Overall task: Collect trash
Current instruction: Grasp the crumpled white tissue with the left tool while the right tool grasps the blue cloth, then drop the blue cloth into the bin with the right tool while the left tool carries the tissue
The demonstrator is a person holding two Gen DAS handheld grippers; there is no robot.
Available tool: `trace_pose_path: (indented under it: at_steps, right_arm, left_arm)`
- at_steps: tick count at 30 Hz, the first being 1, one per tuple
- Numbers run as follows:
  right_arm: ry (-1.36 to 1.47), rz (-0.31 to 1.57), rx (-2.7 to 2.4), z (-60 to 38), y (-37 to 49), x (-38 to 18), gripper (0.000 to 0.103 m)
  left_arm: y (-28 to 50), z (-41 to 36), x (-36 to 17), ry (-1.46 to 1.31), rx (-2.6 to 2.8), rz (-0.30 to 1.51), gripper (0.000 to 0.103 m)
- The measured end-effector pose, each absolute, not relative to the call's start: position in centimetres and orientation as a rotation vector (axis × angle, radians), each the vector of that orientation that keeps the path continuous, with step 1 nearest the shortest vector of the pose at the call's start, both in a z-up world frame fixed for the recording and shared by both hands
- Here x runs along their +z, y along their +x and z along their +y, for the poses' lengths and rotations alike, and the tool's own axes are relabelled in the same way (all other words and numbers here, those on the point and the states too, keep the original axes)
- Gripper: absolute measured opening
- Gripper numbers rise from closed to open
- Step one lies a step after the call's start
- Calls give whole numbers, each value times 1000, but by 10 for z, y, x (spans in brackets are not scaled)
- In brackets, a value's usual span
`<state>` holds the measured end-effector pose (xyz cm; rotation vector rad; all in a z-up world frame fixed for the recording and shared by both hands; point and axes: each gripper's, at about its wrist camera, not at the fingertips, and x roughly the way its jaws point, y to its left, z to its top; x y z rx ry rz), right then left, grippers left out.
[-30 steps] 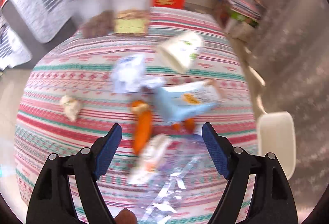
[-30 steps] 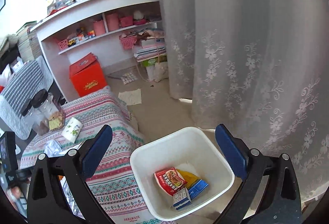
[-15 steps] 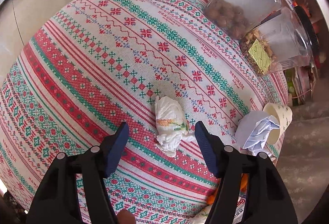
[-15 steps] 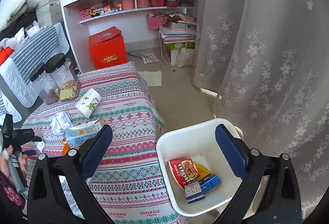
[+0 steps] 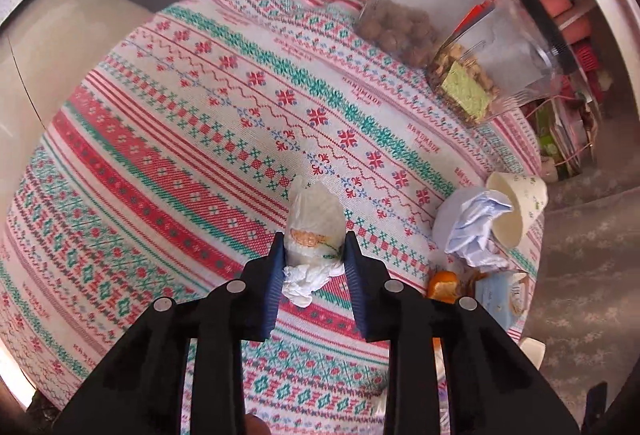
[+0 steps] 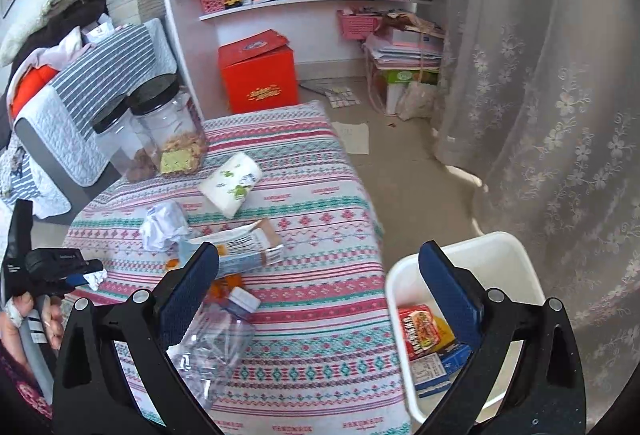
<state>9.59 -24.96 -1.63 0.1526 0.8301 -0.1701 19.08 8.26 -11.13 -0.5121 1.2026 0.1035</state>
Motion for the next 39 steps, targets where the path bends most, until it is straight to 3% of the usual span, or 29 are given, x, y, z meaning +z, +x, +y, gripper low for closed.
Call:
trace_pose_path:
  at_steps: [4, 8, 18, 19, 21, 25, 26, 39]
  right_arm:
    - [175, 934, -58, -207, 134, -35, 96]
    - [166, 995, 18, -154, 181, -52, 96]
    - [43, 1088, -2, -75, 247, -103, 96]
    - [44, 1101, -7, -73, 251, -109, 94]
    - [49, 1137, -6, -73, 259, -122, 77]
    - [106, 1149, 22, -81, 266, -132, 60]
    - [117, 1138, 43, -82, 265, -129, 41]
    - [192, 953, 78, -109, 218, -54, 41]
  left_arm:
    - [154, 100, -40, -545, 1, 1048, 29]
    - [113, 112, 9, -407, 29, 869, 29]
    - [119, 160, 0, -420, 83, 885, 29]
    - [118, 161, -1, -421, 83, 888, 29]
    - [119, 162, -1, -416, 82, 894, 29]
    - [120, 164, -7, -401, 98, 905, 29]
    - [121, 165, -8, -399, 102, 909, 29]
    - [115, 162, -4, -373, 110, 893, 29]
